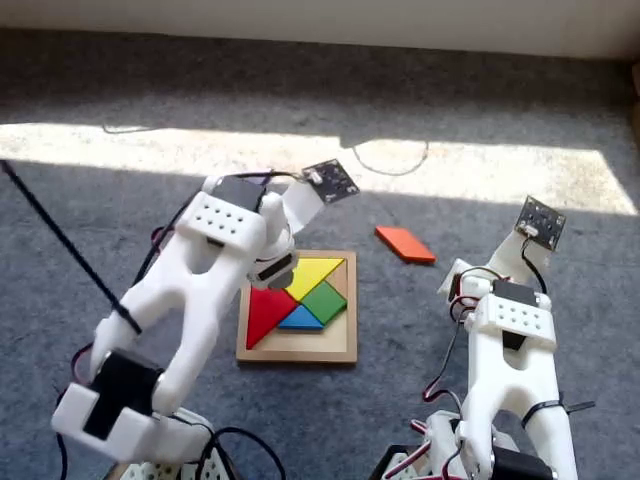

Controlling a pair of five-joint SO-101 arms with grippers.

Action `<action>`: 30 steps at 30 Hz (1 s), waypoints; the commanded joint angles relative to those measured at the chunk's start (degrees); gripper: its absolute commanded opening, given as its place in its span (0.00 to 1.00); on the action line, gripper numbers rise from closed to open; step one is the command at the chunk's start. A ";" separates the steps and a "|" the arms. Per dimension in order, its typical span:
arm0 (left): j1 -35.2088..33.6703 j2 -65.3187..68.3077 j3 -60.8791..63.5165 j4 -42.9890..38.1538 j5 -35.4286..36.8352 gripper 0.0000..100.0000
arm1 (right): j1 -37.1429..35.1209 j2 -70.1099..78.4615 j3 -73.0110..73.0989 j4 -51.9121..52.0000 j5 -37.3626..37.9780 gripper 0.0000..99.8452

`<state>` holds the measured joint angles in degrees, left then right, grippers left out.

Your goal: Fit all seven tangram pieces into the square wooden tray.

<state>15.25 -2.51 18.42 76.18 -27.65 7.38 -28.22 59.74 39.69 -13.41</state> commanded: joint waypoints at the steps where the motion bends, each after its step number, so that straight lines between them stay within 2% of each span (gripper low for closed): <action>1: -3.21 -15.34 -2.95 5.36 0.70 0.19 | 0.40 -1.63 -3.38 -0.92 0.09 0.01; 5: -8.48 -27.74 -1.10 7.38 0.88 0.19 | 0.31 -1.71 -3.38 -0.92 0.18 0.01; 9: -14.90 -39.34 6.81 7.21 5.54 0.19 | -0.57 -2.15 -5.23 0.40 3.87 0.06; 15: -27.74 -54.81 21.93 7.12 5.98 0.19 | -7.96 1.45 -19.91 17.63 9.14 0.15; 21: -41.27 -67.12 35.21 7.12 6.15 0.19 | -15.08 15.43 -37.85 27.21 15.47 0.15; 24: -47.34 -72.66 42.07 6.68 6.15 0.18 | -17.54 22.37 -44.00 27.74 18.46 0.15; 30: -59.74 -82.07 54.29 -0.44 7.38 0.19 | -20.26 34.51 -53.05 27.47 23.47 0.15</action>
<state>-37.67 -79.43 67.56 79.69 -22.11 -10.81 1.49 14.29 66.86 7.25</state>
